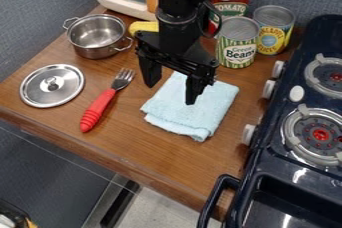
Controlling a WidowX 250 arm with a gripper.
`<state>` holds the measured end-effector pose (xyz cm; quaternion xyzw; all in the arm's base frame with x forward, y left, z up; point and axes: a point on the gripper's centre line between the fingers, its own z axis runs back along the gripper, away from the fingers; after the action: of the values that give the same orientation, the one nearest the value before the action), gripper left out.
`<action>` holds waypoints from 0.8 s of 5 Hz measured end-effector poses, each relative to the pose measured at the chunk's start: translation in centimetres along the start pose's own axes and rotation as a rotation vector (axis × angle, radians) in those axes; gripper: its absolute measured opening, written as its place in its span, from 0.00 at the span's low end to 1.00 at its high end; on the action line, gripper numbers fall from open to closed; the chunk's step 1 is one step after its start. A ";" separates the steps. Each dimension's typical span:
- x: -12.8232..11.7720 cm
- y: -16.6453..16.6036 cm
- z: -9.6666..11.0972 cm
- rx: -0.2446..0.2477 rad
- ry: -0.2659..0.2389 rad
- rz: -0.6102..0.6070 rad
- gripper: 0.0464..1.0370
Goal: Rotate the red fork and place it on the blue cloth
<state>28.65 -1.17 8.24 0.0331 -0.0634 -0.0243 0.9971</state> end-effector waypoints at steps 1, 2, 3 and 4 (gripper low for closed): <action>-0.4 0.0 -0.7 0.001 0.026 -0.001 0.96; -0.3 0.0 -0.8 -0.002 0.003 0.008 0.96; -0.2 0.8 -0.8 -0.006 -0.002 0.033 0.96; 0.3 1.8 -0.5 -0.006 -0.013 0.065 0.96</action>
<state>29.07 0.65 7.90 0.0279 -0.0708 0.0078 0.9971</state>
